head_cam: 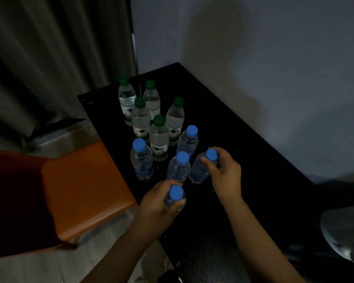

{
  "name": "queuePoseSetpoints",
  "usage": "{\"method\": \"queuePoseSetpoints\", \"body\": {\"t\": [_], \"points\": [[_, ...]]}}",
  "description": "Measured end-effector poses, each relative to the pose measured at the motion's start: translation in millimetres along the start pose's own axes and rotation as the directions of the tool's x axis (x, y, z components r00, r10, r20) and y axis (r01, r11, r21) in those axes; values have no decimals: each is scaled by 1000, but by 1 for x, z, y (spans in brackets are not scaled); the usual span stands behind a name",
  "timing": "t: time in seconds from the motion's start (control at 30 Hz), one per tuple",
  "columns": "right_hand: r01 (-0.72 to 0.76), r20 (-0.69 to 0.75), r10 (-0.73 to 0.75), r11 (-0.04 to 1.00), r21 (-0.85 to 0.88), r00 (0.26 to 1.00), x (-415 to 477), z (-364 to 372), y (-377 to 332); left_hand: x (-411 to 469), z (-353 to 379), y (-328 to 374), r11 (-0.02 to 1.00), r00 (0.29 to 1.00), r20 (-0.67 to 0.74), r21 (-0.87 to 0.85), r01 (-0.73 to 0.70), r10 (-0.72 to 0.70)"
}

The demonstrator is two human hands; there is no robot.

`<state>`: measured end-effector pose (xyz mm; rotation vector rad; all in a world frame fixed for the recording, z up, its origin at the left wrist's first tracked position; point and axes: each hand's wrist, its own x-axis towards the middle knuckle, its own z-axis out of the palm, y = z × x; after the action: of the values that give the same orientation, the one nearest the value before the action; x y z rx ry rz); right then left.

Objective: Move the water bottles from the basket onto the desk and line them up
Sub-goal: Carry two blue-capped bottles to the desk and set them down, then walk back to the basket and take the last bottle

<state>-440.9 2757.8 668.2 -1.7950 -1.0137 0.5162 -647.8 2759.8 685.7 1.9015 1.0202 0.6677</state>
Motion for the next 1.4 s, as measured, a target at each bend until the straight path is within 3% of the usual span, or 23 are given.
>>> {"method": "queuePoseSetpoints", "body": {"t": [0.2, 0.43, 0.5, 0.67, 0.97, 1.07, 1.23, 1.4], "points": [[9, -47, -13, 996, -85, 999, 4, 1, -5, 0, 1, 1, 999, 999, 3, -9, 42, -41], [-81, 51, 87, 989, -121, 995, 5, -3, -14, 0, -4, 3, 999, 1000, 22, 35, -7, 6], [-81, 58, 94, 977, -198, 994, -4, -9, -16, 0, -6, 4, 999, 999, 32, 46, -5, 4], [-36, 101, 93, 885, -464, 991, -45, -41, -18, 5, -9, 10, 996, 996, 87, 90, 6, -14], [-69, 136, 229, 708, -703, 964, -112, -96, -25, 9, -13, 26, 974, 977, 210, 227, -10, -39], [-91, 137, 285, 661, -745, 949, -122, -110, -27, 16, -16, 45, 946, 965, 261, 318, -71, -15], [-92, 160, 328, 635, -767, 931, -124, -133, -24, 24, -8, 87, 907, 912, 390, 323, -269, 132], [-132, 120, 318, 668, -733, 940, -119, -159, -19, 41, 16, 120, 842, 852, 518, 422, -335, 79]]}}
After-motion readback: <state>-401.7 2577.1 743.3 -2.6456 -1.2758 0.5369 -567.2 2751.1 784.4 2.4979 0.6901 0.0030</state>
